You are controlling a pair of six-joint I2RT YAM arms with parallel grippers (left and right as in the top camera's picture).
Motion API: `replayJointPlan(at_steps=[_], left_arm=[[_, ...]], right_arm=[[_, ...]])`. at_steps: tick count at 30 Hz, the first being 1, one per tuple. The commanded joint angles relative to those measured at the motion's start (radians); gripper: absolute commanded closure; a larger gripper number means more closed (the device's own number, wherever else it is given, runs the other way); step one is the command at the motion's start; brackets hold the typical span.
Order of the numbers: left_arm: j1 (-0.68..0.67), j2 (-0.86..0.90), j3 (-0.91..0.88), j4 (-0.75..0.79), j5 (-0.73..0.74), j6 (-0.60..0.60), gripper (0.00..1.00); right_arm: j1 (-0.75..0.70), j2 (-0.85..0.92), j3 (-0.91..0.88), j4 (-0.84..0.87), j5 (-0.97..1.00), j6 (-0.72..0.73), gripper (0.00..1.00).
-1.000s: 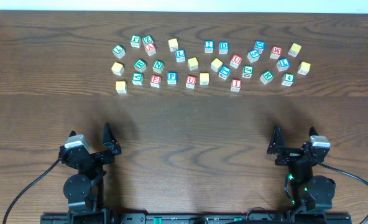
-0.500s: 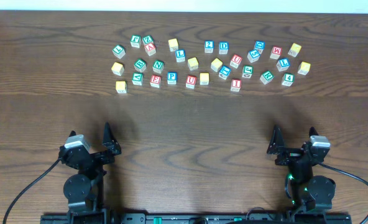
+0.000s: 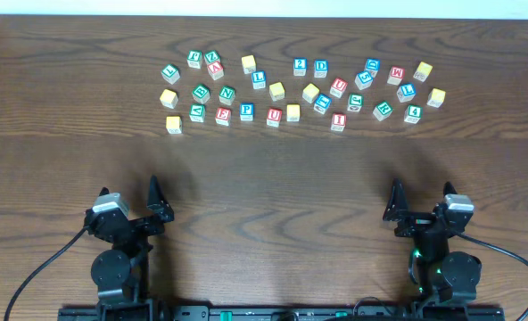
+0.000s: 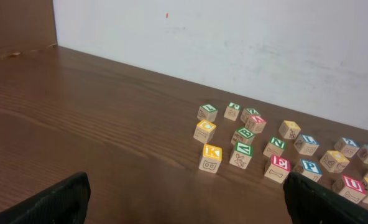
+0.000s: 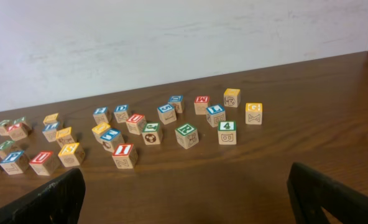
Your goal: Spell out NEURIPS
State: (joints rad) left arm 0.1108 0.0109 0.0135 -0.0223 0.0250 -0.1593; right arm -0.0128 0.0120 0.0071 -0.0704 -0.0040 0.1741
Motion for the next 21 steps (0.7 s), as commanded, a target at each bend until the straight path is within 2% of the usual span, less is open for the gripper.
replayJointPlan(at_steps=[1, 21], left_arm=[[0.0, -0.006, -0.01, -0.049, -0.011, 0.009, 0.02], [0.0, -0.006, -0.01, -0.048, -0.011, 0.009, 0.02]], right_arm=[[-0.008, -0.005, -0.002, -0.004, -0.003, -0.004, 0.01], [-0.008, -0.005, -0.002, -0.002, 0.016, -0.007, 0.01]])
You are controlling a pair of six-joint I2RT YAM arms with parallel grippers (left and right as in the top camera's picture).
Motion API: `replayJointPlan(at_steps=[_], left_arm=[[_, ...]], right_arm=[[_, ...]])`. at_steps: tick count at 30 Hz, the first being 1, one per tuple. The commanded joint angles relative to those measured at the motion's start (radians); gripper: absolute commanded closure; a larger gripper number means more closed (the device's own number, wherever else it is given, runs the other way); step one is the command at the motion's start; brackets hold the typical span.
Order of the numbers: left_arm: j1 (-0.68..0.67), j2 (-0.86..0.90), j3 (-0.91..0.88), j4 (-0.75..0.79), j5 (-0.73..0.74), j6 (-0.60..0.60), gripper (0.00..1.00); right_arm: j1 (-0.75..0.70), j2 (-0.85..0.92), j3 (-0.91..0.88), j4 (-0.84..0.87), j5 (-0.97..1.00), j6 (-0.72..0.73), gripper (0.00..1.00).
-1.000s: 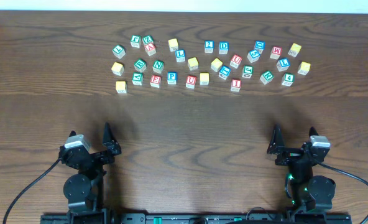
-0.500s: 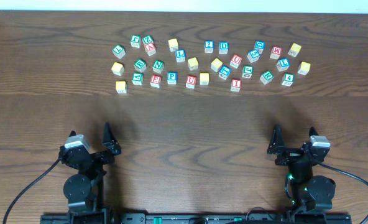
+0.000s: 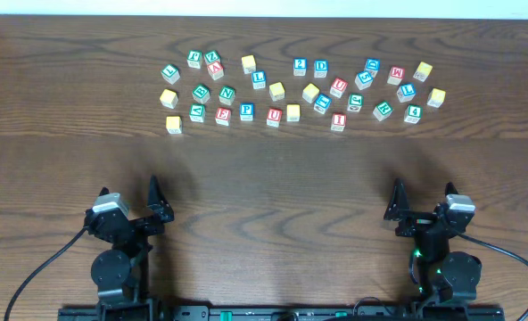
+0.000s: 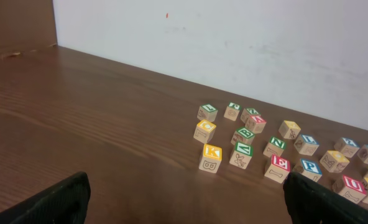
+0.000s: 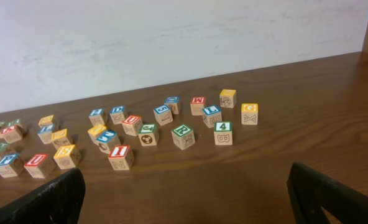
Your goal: Spell out NEURIPS
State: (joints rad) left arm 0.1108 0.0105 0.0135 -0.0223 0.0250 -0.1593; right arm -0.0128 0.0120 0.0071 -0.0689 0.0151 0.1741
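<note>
Small wooden letter blocks lie scattered across the far part of the table (image 3: pixel 264 178). Among them are a green N (image 3: pixel 226 93), red E (image 3: pixel 223 115), blue P (image 3: pixel 246 111), red U (image 3: pixel 274 116), yellow S (image 5: pixel 66 155), red I (image 3: pixel 338 120) and green R (image 3: pixel 382 111). My left gripper (image 3: pixel 128 201) stands open near the front left, well short of the blocks, with nothing between its fingers (image 4: pixel 53 202). My right gripper (image 3: pixel 422 201) stands open near the front right, also with nothing in it.
Other blocks mix in with these: a yellow K (image 4: pixel 211 157), a green 4 (image 5: pixel 223 132), a yellow G (image 5: pixel 249 113) and several more. A white wall (image 4: pixel 234 50) runs behind the table's far edge. Bare wood lies between the grippers and the blocks.
In the right wrist view the blocks sit a few pixels further left, so that wrist has shifted slightly. The left arm and all the blocks are where they were.
</note>
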Motion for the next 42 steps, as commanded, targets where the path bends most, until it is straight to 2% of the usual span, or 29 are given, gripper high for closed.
replayJointPlan(at_steps=[1, 10, 16, 21, 25, 31, 38, 42], left_arm=[[0.0, -0.005, -0.01, -0.048, -0.011, 0.009, 0.02], [0.0, -0.005, -0.01, -0.047, -0.015, 0.01, 0.02], [0.0, -0.005, -0.01, -0.044, -0.018, 0.009, 0.02], [0.0, -0.005, -0.01, -0.043, -0.018, 0.009, 0.03], [0.0, -0.005, -0.01, -0.026, -0.018, 0.009, 0.02], [0.0, -0.005, 0.008, 0.069, -0.017, -0.021, 0.02], [0.0, -0.003, 0.07, 0.069, -0.017, -0.02, 0.02], [0.0, 0.035, 0.138, 0.069, -0.017, -0.009, 0.02]], right_arm=[[-0.008, -0.005, -0.002, -0.003, -0.002, -0.007, 0.01], [-0.008, -0.005, -0.002, -0.005, -0.002, -0.012, 0.01], [-0.008, -0.005, -0.002, -0.005, 0.002, -0.195, 0.01], [-0.008, -0.005, -0.002, 0.008, 0.0, -0.178, 0.01], [-0.008, -0.005, -0.002, 0.092, 0.002, -0.095, 0.01], [-0.008, -0.005, -0.002, 0.183, 0.006, -0.105, 0.01], [-0.008, -0.005, -0.001, 0.388, 0.005, -0.104, 0.01], [-0.008, -0.005, 0.001, 0.447, 0.005, -0.104, 0.01]])
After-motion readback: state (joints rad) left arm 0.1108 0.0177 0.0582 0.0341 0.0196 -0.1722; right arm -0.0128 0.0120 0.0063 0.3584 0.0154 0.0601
